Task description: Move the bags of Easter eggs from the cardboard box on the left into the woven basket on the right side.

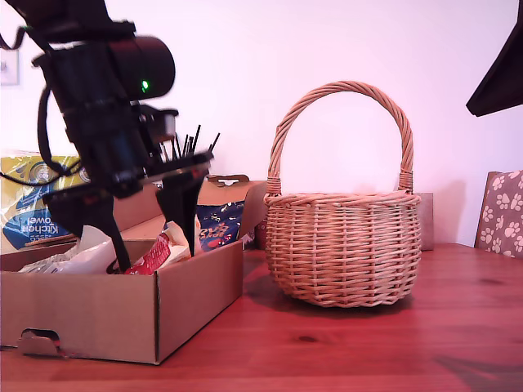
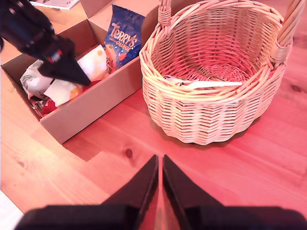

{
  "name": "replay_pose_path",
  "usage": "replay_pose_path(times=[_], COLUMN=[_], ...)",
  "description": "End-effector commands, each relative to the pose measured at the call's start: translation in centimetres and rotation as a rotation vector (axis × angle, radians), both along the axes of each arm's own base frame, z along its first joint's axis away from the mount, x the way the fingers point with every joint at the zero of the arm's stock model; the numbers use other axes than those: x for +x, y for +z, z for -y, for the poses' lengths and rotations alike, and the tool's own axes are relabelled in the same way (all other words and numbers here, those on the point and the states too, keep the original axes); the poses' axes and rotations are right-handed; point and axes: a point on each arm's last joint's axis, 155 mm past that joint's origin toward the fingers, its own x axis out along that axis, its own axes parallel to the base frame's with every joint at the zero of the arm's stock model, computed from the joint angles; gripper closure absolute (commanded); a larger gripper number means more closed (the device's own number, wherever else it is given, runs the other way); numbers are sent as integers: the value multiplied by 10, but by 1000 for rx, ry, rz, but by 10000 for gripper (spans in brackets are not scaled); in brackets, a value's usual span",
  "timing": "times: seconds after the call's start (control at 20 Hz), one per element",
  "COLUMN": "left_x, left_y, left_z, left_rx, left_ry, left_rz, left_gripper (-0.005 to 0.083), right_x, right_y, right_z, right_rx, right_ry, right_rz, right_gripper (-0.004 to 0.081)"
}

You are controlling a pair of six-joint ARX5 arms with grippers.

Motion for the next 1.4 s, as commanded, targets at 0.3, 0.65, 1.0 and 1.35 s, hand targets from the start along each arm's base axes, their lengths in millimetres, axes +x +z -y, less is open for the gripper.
replay_pose_path(times=[0.3,0.65,1.0,1.35], left_x=[-4,3,1,6], left_y=[-33,-28,10,95], left_z=[-3,1,0,3], left_rx=[40,31,26,-37], left_ry=[-7,-39,-128,-222], left_rz=[-56,-18,67,314], left_gripper=[381,649,689,733], right_x=[0,0,0,0], right_y=[-8,-8,-8,-8], right_z=[2,2,2,2], right_rx=[-7,-7,-7,-7], right_ry=[-7,-7,-7,-7], right_rz=[-10,-11,-11,-11], right_gripper=[775,775,775,775])
